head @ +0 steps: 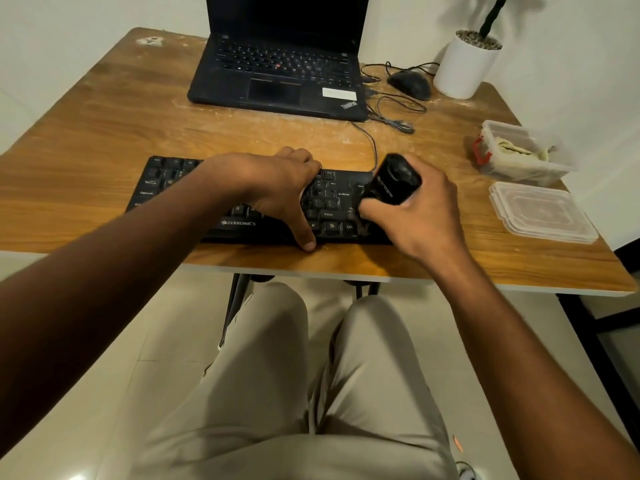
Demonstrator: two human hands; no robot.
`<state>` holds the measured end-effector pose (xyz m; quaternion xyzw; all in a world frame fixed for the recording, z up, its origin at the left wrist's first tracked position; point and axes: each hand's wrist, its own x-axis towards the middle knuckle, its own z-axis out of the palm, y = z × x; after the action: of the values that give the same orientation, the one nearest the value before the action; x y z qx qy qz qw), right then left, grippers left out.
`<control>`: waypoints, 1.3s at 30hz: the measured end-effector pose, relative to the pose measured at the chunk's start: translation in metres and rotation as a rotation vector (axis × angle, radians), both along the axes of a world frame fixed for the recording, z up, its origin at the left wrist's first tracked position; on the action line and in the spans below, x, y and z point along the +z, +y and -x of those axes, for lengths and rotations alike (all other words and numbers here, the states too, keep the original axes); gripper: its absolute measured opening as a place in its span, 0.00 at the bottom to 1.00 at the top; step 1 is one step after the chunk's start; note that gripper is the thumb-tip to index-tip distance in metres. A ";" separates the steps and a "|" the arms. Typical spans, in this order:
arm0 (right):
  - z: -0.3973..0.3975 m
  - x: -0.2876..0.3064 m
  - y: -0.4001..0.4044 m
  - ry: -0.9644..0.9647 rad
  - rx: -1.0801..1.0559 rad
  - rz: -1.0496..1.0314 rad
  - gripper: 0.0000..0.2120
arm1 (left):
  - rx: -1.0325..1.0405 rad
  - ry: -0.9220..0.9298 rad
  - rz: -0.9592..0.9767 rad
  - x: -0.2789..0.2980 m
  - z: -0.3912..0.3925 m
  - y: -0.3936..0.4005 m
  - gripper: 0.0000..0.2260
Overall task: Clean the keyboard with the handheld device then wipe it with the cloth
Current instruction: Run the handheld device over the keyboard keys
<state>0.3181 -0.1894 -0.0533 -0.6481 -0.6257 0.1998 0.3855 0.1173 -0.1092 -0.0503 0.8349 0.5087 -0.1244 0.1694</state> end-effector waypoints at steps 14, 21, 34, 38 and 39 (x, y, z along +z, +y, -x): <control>-0.011 0.000 0.008 -0.031 -0.118 -0.018 0.13 | -0.003 -0.009 0.005 0.001 0.000 -0.001 0.60; -0.030 0.015 0.003 -0.023 -0.141 0.035 0.13 | 0.000 -0.008 0.000 0.000 -0.002 0.001 0.60; -0.033 0.011 -0.003 -0.077 -0.177 0.130 0.14 | -0.007 0.009 -0.011 -0.003 0.000 0.003 0.63; -0.024 0.010 0.014 -0.087 -0.212 -0.005 0.14 | -0.004 0.007 -0.008 -0.002 0.000 0.001 0.62; -0.022 0.006 0.014 -0.107 -0.199 -0.022 0.13 | -0.003 0.008 -0.007 -0.002 0.000 0.001 0.62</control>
<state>0.3397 -0.1752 -0.0469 -0.7122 -0.5803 0.1188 0.3767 0.1175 -0.1083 -0.0520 0.8358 0.5086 -0.1260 0.1641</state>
